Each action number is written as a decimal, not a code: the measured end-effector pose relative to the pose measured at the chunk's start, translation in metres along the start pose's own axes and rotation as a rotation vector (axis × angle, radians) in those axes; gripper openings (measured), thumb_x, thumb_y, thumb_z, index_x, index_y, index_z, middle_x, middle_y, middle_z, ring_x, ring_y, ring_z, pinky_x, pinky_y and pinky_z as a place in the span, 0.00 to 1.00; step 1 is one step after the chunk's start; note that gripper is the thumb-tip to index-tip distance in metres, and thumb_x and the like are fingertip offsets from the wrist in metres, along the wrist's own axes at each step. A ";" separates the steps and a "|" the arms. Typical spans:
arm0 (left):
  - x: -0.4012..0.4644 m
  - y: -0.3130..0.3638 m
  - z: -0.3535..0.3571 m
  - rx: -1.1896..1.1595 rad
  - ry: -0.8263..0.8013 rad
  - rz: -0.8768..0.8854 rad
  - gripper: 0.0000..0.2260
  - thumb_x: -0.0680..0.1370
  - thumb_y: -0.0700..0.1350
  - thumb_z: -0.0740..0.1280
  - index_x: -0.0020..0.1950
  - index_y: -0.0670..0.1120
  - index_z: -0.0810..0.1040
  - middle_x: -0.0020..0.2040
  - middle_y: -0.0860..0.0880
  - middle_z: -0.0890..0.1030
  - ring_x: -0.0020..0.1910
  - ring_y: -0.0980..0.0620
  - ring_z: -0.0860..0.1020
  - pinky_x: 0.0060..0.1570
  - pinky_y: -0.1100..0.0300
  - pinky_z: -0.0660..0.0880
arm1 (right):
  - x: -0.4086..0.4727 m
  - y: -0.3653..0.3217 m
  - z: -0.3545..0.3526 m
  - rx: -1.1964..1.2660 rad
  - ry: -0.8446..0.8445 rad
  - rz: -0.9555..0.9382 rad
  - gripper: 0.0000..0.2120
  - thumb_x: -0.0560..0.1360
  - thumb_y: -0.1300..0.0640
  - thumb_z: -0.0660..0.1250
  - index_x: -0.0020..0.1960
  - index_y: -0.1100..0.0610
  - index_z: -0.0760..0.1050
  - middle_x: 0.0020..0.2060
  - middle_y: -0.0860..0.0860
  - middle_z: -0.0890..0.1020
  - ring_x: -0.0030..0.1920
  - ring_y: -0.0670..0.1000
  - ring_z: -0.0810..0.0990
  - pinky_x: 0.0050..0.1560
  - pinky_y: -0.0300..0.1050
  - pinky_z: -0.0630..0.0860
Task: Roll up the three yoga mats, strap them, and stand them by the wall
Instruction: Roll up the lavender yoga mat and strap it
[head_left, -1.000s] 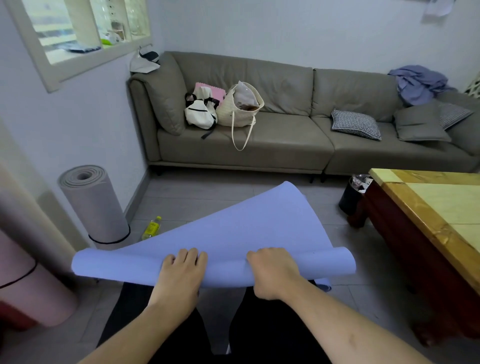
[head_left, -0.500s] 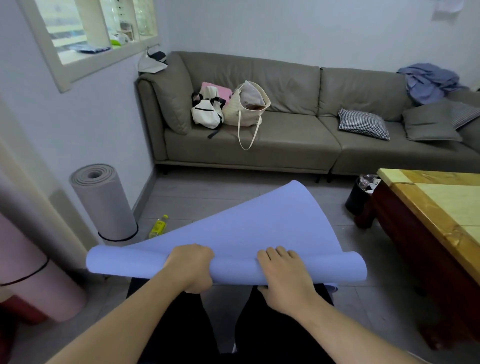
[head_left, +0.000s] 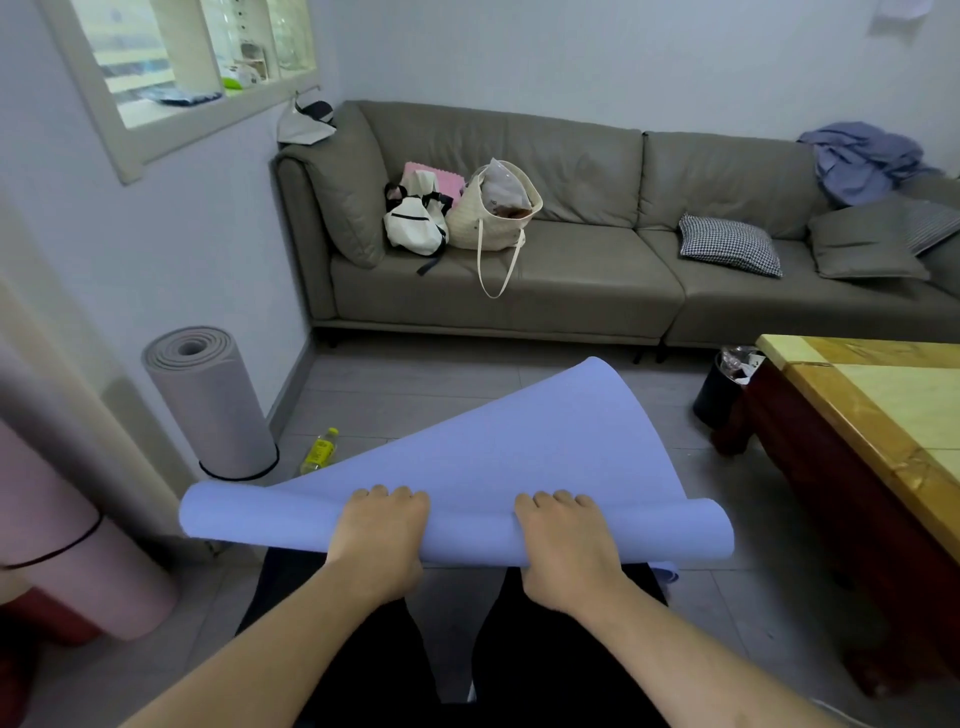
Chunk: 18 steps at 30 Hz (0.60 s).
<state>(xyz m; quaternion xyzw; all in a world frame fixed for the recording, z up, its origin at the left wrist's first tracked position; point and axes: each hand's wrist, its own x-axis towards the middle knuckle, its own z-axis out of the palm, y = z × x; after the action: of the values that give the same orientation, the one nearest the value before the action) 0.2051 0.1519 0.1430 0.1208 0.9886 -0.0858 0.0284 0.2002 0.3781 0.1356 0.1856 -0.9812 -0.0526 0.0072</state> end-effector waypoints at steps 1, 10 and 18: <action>0.001 0.000 -0.004 -0.014 -0.030 0.012 0.10 0.75 0.44 0.65 0.52 0.52 0.66 0.56 0.48 0.79 0.56 0.43 0.78 0.47 0.52 0.65 | -0.003 0.000 0.005 -0.014 0.007 -0.005 0.21 0.62 0.56 0.74 0.53 0.52 0.75 0.44 0.51 0.80 0.45 0.58 0.80 0.43 0.52 0.68; 0.002 -0.005 -0.005 -0.076 -0.076 0.028 0.12 0.75 0.49 0.68 0.57 0.51 0.73 0.56 0.49 0.79 0.56 0.43 0.79 0.49 0.51 0.71 | -0.005 0.000 -0.006 -0.051 -0.032 -0.005 0.17 0.67 0.56 0.72 0.53 0.51 0.73 0.46 0.51 0.81 0.48 0.58 0.81 0.45 0.52 0.67; -0.007 -0.001 0.004 -0.037 0.055 0.006 0.18 0.67 0.49 0.76 0.52 0.50 0.73 0.48 0.48 0.79 0.47 0.43 0.79 0.44 0.51 0.71 | 0.006 0.003 -0.019 0.067 -0.134 -0.032 0.13 0.69 0.56 0.69 0.50 0.50 0.69 0.49 0.51 0.82 0.50 0.58 0.82 0.44 0.49 0.68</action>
<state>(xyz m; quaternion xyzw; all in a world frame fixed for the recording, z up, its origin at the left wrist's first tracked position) 0.2114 0.1481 0.1394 0.1254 0.9900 -0.0641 0.0036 0.1936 0.3771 0.1551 0.1976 -0.9775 -0.0324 -0.0657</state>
